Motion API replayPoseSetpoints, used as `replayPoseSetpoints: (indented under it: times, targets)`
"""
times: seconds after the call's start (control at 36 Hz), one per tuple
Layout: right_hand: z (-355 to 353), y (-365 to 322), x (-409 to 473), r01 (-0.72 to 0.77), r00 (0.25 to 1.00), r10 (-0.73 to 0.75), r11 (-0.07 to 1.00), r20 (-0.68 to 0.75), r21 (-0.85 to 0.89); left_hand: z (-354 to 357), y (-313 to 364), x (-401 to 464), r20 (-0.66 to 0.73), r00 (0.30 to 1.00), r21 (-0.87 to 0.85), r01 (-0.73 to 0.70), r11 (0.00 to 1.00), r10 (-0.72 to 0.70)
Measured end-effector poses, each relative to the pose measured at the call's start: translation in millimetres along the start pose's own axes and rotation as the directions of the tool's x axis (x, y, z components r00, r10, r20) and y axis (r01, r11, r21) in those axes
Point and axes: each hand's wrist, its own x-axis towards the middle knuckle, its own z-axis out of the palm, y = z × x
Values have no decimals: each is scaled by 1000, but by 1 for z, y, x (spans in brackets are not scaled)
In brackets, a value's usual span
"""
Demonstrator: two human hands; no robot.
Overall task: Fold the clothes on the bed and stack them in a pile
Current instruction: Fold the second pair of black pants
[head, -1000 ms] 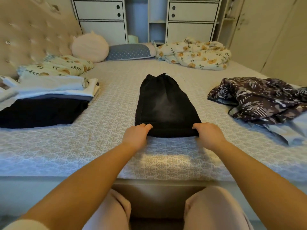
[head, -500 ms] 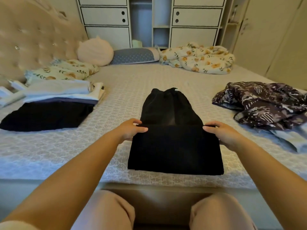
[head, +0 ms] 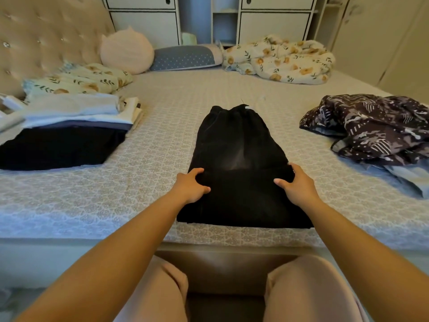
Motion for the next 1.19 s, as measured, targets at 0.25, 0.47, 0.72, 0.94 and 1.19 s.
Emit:
replayPoseSetpoints:
  times: [0.25,0.47,0.72,0.94,1.19]
  targets:
    - [5,2,6,6,1000,-4,995,21,-104,5,-1,-13,-101,993,135,-52,989,66]
    - [15,-19,-14,203,941,-336,672,-49,-712,18,9,-28,-224,892,629,-175,757,392]
    - [43,2,-35,328,944,-248,671,216,-665,54,0,-26,68,902,685,-352,637,425]
    - [33,8,-43,373,928,-261,614,267,-696,48,-12,-23,147,887,662,-416,624,437]
    - [-4,43,-67,604,790,-429,414,439,-681,44,-52,-48,152,804,778,-456,432,575]
